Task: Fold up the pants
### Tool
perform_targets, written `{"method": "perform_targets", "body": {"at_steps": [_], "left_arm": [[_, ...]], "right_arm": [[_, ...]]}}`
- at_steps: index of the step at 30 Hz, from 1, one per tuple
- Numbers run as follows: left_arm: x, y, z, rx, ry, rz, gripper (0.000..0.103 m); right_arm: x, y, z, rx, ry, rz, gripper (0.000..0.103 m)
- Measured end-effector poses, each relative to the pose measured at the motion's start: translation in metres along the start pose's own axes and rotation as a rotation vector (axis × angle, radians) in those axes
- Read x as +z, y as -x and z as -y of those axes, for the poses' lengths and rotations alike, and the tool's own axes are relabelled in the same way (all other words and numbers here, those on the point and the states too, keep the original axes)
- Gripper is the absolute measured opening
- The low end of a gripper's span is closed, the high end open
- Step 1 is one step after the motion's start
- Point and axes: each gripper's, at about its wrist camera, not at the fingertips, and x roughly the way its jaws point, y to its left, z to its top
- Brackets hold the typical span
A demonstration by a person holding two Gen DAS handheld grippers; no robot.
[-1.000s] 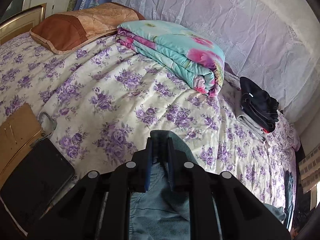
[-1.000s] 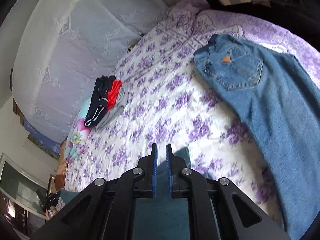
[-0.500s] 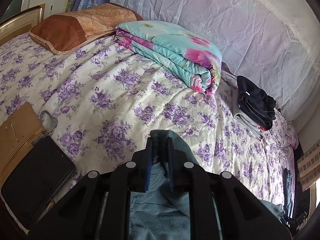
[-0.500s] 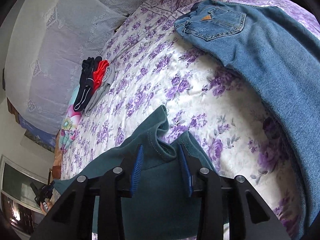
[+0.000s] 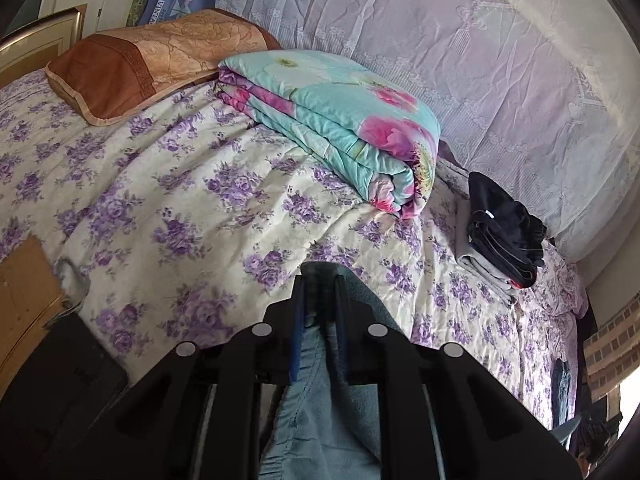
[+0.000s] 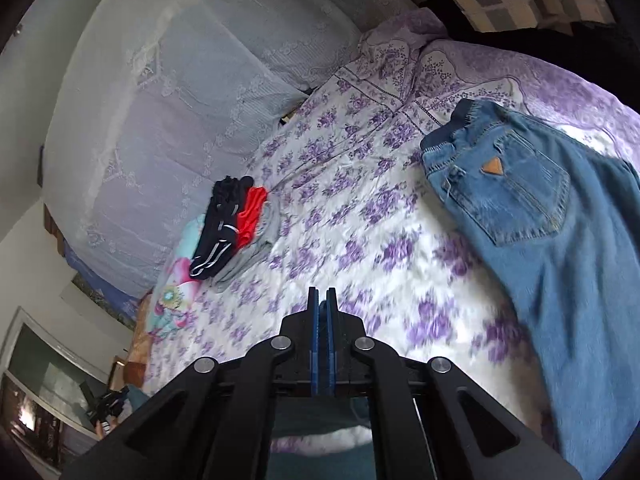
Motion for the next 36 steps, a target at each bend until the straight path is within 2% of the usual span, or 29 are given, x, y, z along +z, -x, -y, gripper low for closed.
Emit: {"method": "perform_targets", "body": {"at_steps": [3,4,7,9,13,14,16,17,18,19,20,21,23,24,25,27,30,34,36], "left_arm": [[0.006,-0.056,-0.003,0.081,0.027,-0.076,0.013],[0.004,-0.073,-0.008,0.098,0.048,-0.114,0.013],[-0.008,-0.091,-0.021,0.125,0.081,-0.148,0.013],[-0.012,-0.086,-0.022,0.122,0.057,-0.131,0.013],[-0.011,-0.075,-0.025,0.095,0.074,-0.115,0.013],[-0.011,-0.072,-0.026,0.089,0.08,-0.11,0.013],[-0.008,-0.069,-0.025,0.082,0.086,-0.101,0.013],[-0.008,-0.068,-0.025,0.078,0.091,-0.101,0.013],[-0.007,-0.069,-0.026,0.078,0.096,-0.109,0.015],[-0.007,-0.07,-0.027,0.091,0.1,-0.125,0.021],[-0.007,-0.07,-0.031,0.115,0.111,-0.147,0.024],[-0.009,-0.067,-0.035,0.133,0.125,-0.161,0.032],[-0.013,-0.05,-0.046,0.157,0.129,-0.168,0.052],[-0.015,-0.036,-0.051,0.157,0.128,-0.161,0.069],[-0.018,-0.022,-0.056,0.153,0.126,-0.143,0.075],[-0.029,0.004,-0.066,0.149,0.107,-0.138,0.075],[-0.059,0.025,-0.077,0.12,0.098,-0.198,0.075],[-0.107,0.032,-0.08,0.075,0.11,-0.273,0.074],[-0.12,0.035,-0.074,0.075,0.079,-0.259,0.074]], "right_arm": [[0.015,-0.078,0.018,-0.168,-0.027,-0.127,0.007],[0.013,-0.089,0.022,-0.184,-0.038,-0.133,0.007],[0.0,-0.08,0.015,-0.091,-0.026,-0.1,0.007],[-0.009,-0.067,0.005,-0.087,0.023,-0.086,0.007],[-0.023,-0.072,-0.024,-0.036,0.115,-0.155,0.009],[-0.025,-0.078,-0.03,-0.023,0.128,-0.173,0.013],[-0.028,-0.095,-0.033,-0.031,0.138,-0.225,0.038],[-0.031,-0.109,-0.029,-0.075,0.136,-0.26,0.052],[-0.032,-0.119,-0.021,-0.122,0.124,-0.278,0.043],[-0.031,-0.12,-0.013,-0.133,0.102,-0.254,0.032],[-0.028,-0.114,-0.009,-0.132,0.071,-0.235,0.022],[-0.027,-0.103,-0.006,-0.108,0.037,-0.207,0.023],[-0.028,-0.074,-0.006,-0.076,0.034,-0.127,0.032],[-0.03,-0.061,-0.006,-0.078,0.051,-0.098,0.035],[-0.034,-0.045,-0.007,-0.085,0.068,-0.071,0.042],[-0.043,-0.021,-0.002,-0.088,0.068,-0.036,0.046],[-0.06,0.008,0.013,-0.059,0.009,-0.01,0.047],[-0.08,0.029,0.029,-0.062,-0.029,-0.002,0.049],[-0.086,0.033,0.034,-0.051,-0.049,-0.007,0.049]]}}
